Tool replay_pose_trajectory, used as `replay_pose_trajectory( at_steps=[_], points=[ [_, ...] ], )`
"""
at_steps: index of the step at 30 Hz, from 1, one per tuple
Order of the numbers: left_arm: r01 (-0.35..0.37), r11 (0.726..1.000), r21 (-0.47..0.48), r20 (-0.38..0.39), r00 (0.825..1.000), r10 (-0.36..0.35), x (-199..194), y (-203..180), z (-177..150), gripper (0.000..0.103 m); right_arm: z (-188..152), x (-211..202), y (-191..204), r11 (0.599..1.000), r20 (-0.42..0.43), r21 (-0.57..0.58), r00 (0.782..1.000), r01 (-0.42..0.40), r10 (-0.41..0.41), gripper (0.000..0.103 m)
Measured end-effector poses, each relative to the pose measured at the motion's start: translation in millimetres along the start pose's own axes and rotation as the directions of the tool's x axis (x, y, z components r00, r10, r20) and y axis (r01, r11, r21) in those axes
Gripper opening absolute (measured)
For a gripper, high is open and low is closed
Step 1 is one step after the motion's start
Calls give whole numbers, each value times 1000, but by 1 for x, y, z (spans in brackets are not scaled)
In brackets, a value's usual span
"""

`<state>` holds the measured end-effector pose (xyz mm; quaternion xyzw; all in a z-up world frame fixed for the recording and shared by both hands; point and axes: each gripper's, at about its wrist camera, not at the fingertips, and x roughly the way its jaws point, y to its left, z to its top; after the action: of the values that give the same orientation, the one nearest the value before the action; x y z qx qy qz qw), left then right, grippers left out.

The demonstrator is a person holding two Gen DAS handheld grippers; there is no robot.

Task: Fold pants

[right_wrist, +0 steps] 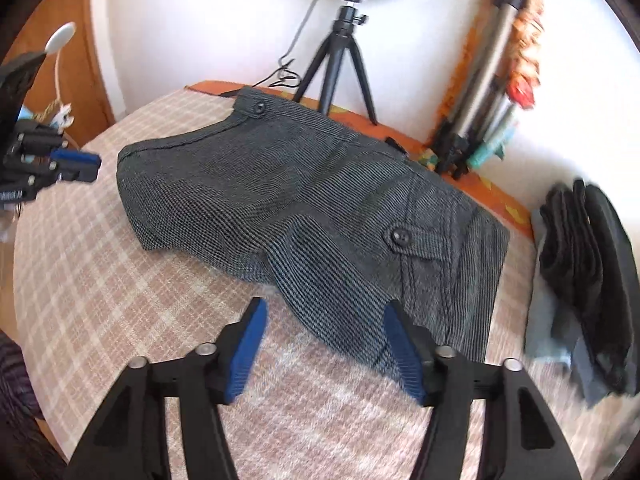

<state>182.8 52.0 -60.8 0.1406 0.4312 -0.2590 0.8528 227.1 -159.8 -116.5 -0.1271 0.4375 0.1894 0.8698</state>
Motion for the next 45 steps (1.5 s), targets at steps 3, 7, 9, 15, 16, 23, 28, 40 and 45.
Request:
replay_pose_trajectory(
  at_steps=[3, 7, 9, 15, 16, 23, 28, 40, 45],
  points=[
    [7, 994, 108, -21, 1000, -5, 19, -32, 5, 19, -19, -4, -31, 977, -11, 213, 999, -28, 31, 74],
    [9, 982, 190, -61, 998, 2, 51, -53, 9, 33, -42, 0, -75, 865, -3, 494, 995, -86, 100, 74],
    [-12, 976, 218, -94, 995, 33, 67, -56, 9, 39, -50, 7, -88, 804, -10, 585, 991, -105, 136, 74],
    [-14, 966, 258, -152, 987, 55, 96, -48, 11, 46, -61, 34, -112, 655, 37, 738, 979, -162, 200, 76],
    [-14, 962, 271, -155, 986, 58, 100, -49, 11, 47, -60, 37, -113, 642, 44, 749, 979, -164, 199, 76],
    [-11, 959, 283, -152, 987, 56, 105, -35, 20, 12, -51, 45, -107, 634, 52, 765, 992, -115, 117, 73],
    [50, 960, 277, -167, 986, -3, 78, -38, 27, 9, -46, 38, -109, 648, 54, 757, 996, -89, 73, 32],
    [127, 984, 127, -168, 980, -105, 46, -24, 9, 14, -49, 28, -108, 720, 15, 694, 1000, -10, -2, 41],
    [59, 998, 21, -24, 998, -58, 30, 7, 29, 14, -33, 8, -82, 811, 50, 584, 996, 35, -79, 42]
  ],
)
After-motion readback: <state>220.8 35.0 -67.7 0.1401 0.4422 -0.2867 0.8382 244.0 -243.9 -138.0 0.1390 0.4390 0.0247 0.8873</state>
